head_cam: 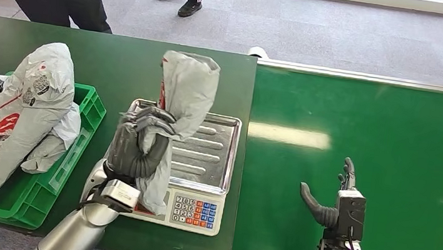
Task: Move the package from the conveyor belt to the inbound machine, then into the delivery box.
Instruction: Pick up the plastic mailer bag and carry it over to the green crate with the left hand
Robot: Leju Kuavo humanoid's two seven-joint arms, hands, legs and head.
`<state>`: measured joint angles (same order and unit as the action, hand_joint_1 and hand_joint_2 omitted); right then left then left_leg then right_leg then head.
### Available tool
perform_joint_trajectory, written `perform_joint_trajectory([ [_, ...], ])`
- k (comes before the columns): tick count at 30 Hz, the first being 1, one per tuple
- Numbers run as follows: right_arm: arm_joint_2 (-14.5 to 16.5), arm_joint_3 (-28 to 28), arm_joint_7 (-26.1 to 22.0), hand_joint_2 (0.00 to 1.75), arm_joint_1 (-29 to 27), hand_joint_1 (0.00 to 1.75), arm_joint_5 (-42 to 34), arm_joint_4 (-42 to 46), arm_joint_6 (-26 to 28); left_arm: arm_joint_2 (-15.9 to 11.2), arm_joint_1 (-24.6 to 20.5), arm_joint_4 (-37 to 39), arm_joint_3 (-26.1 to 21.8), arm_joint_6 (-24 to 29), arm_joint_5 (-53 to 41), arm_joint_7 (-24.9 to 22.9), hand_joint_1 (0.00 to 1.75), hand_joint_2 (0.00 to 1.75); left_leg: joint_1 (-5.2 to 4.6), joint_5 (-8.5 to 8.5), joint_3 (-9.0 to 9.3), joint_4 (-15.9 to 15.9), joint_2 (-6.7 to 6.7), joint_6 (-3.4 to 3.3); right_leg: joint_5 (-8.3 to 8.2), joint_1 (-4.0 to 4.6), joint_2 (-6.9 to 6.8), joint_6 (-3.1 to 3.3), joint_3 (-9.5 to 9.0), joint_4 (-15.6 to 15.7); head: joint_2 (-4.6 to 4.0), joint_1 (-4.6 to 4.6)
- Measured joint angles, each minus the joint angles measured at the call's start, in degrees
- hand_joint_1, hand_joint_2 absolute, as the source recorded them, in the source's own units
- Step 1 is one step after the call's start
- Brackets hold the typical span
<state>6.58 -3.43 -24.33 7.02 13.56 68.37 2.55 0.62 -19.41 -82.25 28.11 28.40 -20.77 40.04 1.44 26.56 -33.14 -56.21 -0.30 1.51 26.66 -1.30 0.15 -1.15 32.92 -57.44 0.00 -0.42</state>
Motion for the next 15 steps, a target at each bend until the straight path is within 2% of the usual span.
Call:
perform_joint_trajectory([
  [5,0.0,0.1,-0.7,1.75,0.8,0.0,-0.6,-1.1,0.6,-1.5,0.7,-6.8,-0.5,10.0,3.0,0.0,1.75,1.75,0.0,0.0,-0.01,0.0,0.01,0.0,0.0,0.0,0.0,0.0,0.01,0.0,0.0,0.0],
  [11,0.0,0.6,-1.2,1.75,1.5,0.0,-1.2,-2.7,1.2,-1.5,2.9,-14.8,-5.1,11.4,2.3,0.0,1.75,1.75,0.0,0.0,-0.05,0.0,0.01,0.0,0.01,0.0,0.0,0.0,0.05,0.0,0.0,0.0],
  [15,0.0,1.1,-1.6,1.75,1.5,0.0,-1.6,-3.4,1.6,0.0,5.2,-19.9,-10.9,11.4,0.8,0.0,1.75,1.75,0.0,0.0,-0.06,0.0,0.04,0.0,0.01,0.0,0.01,0.0,0.08,0.0,0.0,-0.01],
])
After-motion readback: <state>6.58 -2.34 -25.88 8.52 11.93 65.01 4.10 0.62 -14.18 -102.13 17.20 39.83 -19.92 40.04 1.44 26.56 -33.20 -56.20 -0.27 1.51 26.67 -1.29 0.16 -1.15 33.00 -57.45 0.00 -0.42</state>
